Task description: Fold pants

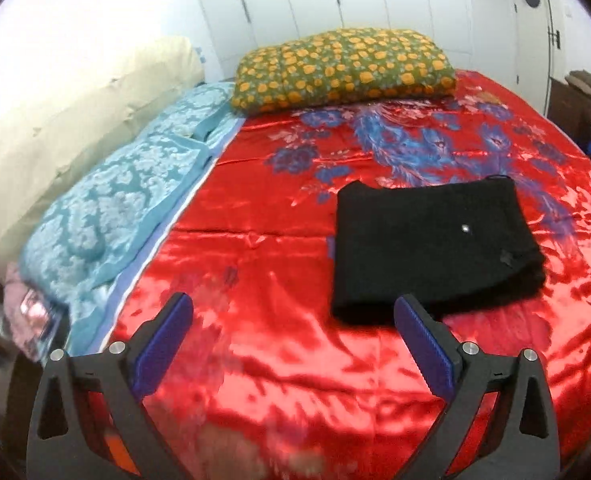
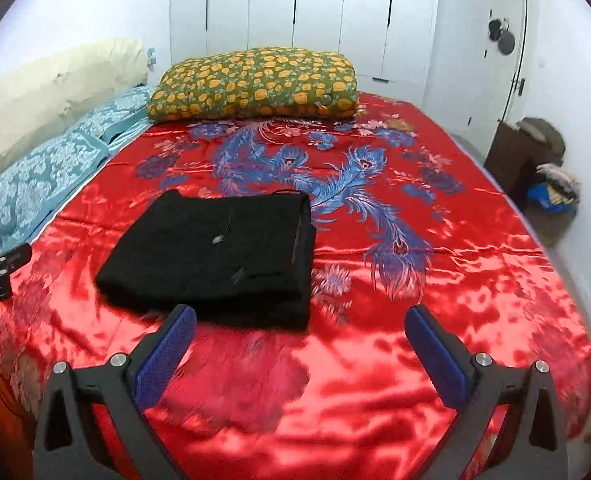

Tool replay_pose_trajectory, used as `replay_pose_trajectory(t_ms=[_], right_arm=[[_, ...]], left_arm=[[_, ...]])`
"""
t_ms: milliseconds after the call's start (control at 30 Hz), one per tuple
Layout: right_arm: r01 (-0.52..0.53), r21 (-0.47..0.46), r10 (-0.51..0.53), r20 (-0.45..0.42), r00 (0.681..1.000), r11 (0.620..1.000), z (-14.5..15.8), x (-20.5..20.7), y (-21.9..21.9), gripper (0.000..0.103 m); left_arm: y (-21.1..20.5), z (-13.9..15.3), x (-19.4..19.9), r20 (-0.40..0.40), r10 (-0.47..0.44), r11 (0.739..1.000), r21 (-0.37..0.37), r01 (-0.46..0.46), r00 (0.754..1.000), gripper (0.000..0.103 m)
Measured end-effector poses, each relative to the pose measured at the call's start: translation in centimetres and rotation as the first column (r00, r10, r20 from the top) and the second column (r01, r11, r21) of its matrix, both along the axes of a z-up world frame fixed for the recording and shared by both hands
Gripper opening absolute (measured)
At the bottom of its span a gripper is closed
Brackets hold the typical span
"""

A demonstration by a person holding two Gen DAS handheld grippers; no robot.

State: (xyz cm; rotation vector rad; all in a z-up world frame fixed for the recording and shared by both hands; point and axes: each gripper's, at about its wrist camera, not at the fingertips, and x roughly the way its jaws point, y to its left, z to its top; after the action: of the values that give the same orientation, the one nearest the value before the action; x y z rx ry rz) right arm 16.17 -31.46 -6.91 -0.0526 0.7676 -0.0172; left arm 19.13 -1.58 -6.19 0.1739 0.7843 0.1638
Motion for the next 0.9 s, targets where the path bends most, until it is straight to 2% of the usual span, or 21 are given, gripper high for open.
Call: replay_pose_trajectory(t_ms=[33, 133, 233, 333, 567, 700, 900], right_arm=[[-0.009, 0.002, 0.009, -0.002, 1.000, 1.000, 0.4, -0.8, 0.9, 0.103], [-0.012, -0.015, 0.012, -0.019, 1.000, 1.000, 1.6, -3.4, 3.3, 0.103], [0.002, -0.012, -0.003, -0.016, 1.000, 1.000, 2.9, -5.6, 4.5, 0.103], [0.009, -0.011, -0.010, -0.013, 1.000, 1.000, 4.1, -7.7, 5.4, 0.103], [0.021, -0.009, -0.020, 0.021, 1.000, 1.000, 5.9, -10.4, 7.0, 0.103], [0.029, -0.037, -0.028, 0.012, 1.000, 0.999, 6.4, -10.9, 7.6, 0.103], [0.018, -0.054, -0.017, 0.020, 1.000, 0.998, 6.9, -11.4, 8.1, 0.103]], left_arm=[[-0.2, 0.3, -0.6, -0.014, -0.010, 1.000, -0.020, 0.010, 1.000, 0.101], [-0.1, 1.2, -2.7, -0.086, -0.072, 0.986, -0.154, 0.058, 0.994, 0.101], [0.1, 2.2, -4.9, -0.073, -0.068, 0.977, -0.205, 0.052, 0.995, 0.101], [0.0, 2.9, -6.6, -0.068, -0.065, 0.979, -0.196, 0.051, 0.996, 0.101], [-0.5, 4.1, -8.9, -0.040, -0.075, 0.990, -0.120, 0.070, 0.996, 0.101], [-0.6, 4.2, -9.5, -0.064, -0.086, 0.985, -0.157, 0.075, 0.994, 0.101], [-0.7, 4.0, -9.7, -0.071, -0.080, 0.984, -0.167, 0.068, 0.994, 0.101]])
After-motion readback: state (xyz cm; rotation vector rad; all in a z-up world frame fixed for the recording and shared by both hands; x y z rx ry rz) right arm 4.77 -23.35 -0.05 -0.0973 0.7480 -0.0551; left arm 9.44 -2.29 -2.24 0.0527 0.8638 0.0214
